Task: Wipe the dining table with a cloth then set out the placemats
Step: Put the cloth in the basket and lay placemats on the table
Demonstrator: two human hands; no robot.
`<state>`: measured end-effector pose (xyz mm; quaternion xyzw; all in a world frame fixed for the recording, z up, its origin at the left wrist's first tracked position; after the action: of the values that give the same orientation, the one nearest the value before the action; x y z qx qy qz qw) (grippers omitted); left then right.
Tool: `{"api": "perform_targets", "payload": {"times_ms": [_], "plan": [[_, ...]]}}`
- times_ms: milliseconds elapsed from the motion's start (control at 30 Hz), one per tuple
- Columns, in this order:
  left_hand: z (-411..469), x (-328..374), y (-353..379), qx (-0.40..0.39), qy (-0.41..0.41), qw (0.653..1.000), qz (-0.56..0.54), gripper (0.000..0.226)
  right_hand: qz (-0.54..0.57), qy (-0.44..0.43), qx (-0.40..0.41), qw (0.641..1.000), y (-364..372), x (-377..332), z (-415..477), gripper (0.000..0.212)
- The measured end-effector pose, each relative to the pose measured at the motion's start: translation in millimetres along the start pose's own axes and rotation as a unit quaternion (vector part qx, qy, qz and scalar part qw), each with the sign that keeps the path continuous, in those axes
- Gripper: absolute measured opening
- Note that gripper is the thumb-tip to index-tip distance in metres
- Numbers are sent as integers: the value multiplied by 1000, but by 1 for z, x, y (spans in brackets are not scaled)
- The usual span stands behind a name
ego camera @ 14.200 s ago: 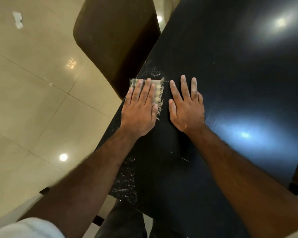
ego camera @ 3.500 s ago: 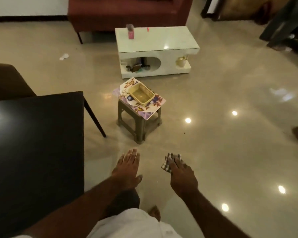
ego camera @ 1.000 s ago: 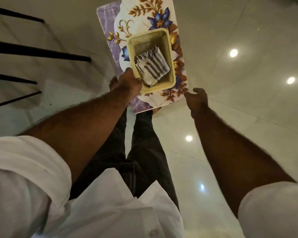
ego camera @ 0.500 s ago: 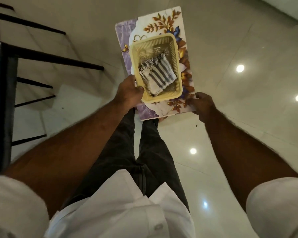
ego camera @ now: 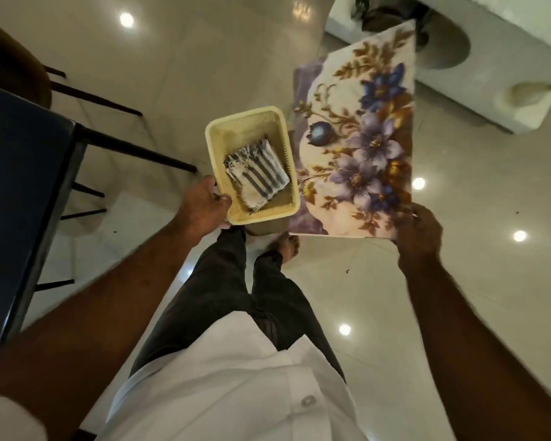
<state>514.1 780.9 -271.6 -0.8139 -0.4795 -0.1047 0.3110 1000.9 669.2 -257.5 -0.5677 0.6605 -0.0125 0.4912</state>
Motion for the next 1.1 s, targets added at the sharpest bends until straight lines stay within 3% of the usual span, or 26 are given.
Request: {"api": "perform_targets", "payload": {"times_ms": [67, 167, 333, 467, 600, 767, 867, 1000, 1100], "plan": [[9, -5, 0, 6, -7, 1000, -21, 44, 49, 0, 51, 998, -49, -1, -10, 23], [25, -10, 14, 14, -23, 1000, -12, 41, 135, 23, 96, 986, -103, -4, -39, 35], [47, -9, 67, -31, -54, 997, 49, 27, 165, 45, 134, 976, -153, -1, -86, 31], [110, -54, 119, -57, -67, 986, 145, 29, 144, 44, 114, 982, -158, 6, -106, 33], [59, 1, 128, -74, -57, 992, 82, 29, 150, 59, 82, 984, -147, 15, -120, 30], [75, -2, 133, -65, -66, 993, 72, 28, 153, 56, 72, 984, -125, 21, -128, 32], [78, -6, 135, -97, -62, 990, 82, 21, 143, 69, 55, 986, -107, 27, -128, 31], [47, 20, 112, -85, -18, 989, 121, 60, 141, 52, 43, 988, -89, 19, -128, 27], [10, 46, 89, -74, 8, 994, 86, 68, 151, 21, -8, 988, -71, 8, -124, 17]]}}
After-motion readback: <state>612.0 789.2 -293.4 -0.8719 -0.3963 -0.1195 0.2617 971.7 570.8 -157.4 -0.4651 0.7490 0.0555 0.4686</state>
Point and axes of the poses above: each hand's wrist, its own z-axis towards the middle knuckle, its own y-axis out of the palm, x = y × z, the point moved 8 cm from there along z, towards the middle knuckle, and after that the axes turned 3 degrees about z, right-handed, at the moved point
